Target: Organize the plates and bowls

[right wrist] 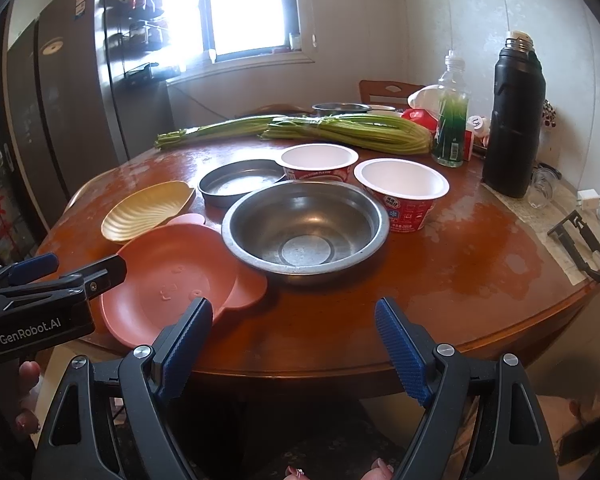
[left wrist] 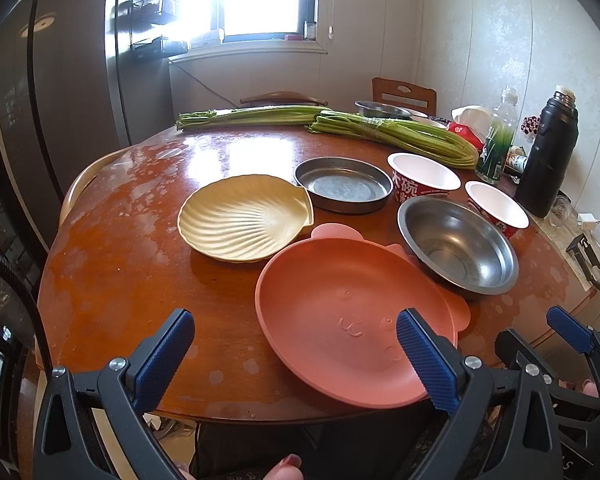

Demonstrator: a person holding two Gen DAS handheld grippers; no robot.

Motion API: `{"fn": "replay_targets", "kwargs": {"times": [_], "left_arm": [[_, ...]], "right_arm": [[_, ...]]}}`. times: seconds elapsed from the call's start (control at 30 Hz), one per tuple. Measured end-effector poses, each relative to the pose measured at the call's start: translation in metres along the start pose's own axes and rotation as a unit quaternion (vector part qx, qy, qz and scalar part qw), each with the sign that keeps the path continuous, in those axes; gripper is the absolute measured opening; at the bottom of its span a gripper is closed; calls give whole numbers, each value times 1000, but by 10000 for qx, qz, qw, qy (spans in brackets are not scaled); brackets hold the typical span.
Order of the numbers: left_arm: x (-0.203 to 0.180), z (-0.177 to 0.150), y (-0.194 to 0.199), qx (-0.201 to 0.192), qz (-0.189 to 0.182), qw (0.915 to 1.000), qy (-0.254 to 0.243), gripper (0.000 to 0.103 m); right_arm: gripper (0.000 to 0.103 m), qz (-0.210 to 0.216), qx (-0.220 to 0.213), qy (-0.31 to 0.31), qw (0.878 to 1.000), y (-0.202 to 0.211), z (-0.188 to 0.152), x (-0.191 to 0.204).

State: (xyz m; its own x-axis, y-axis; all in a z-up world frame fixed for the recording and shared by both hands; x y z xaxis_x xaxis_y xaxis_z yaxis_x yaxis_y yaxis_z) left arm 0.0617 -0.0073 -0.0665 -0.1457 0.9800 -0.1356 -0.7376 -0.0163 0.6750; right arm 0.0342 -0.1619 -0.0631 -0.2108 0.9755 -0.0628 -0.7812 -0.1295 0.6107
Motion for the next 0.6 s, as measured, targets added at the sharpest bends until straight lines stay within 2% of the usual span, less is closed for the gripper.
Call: {"fn": "replay_targets", "kwargs": {"times": [0.6], "left_arm": [[8,22,3,49,138,9999,71,102]], "right_arm": [[85,212,35,165,9996,-2,29,16]]}}
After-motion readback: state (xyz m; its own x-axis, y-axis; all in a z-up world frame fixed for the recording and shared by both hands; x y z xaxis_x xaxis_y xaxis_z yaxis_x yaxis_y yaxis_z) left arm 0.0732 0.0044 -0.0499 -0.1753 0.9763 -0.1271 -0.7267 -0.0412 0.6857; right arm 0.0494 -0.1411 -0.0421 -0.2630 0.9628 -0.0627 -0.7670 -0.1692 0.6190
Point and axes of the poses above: each gripper's, at about its wrist camera, not at the fingertips, and y roughly against the way its jaws point, x to its left, z to its top, the point moved 10 cm from there along -y, roughly the way its jaws point, and after that the axes turned 8 degrees about y, right-handed, at the moved point
